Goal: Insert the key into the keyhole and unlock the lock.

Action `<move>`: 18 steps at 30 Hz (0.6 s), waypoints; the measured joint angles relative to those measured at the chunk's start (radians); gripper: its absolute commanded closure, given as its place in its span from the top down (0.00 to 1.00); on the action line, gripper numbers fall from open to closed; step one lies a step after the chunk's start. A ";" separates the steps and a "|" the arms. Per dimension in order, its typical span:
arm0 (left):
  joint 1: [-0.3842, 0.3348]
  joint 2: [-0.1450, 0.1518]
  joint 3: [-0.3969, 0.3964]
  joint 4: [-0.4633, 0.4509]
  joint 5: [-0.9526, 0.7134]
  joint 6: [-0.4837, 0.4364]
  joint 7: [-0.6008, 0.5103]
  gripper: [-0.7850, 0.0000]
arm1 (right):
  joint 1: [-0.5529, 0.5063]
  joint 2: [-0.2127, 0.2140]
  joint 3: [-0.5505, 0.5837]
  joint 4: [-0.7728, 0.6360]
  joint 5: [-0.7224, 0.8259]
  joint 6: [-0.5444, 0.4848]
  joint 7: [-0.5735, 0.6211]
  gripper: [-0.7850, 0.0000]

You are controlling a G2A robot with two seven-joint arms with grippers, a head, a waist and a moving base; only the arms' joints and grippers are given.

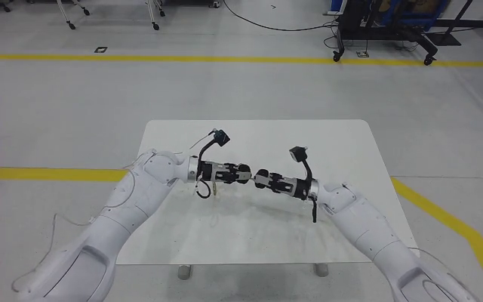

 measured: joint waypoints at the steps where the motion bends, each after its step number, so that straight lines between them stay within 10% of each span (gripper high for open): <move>1: -0.002 0.000 0.000 0.004 -0.008 0.000 0.000 1.00 | -0.001 0.000 0.001 0.001 -0.001 -0.003 0.000 0.00; 11: -0.030 0.013 -0.045 0.065 0.017 -0.037 0.050 1.00 | -0.080 0.049 0.156 -0.041 -0.070 -0.028 -0.091 0.00; 18: -0.024 0.051 -0.098 0.018 0.320 0.049 0.198 1.00 | -0.209 0.092 0.307 -0.150 -0.151 -0.028 -0.153 0.00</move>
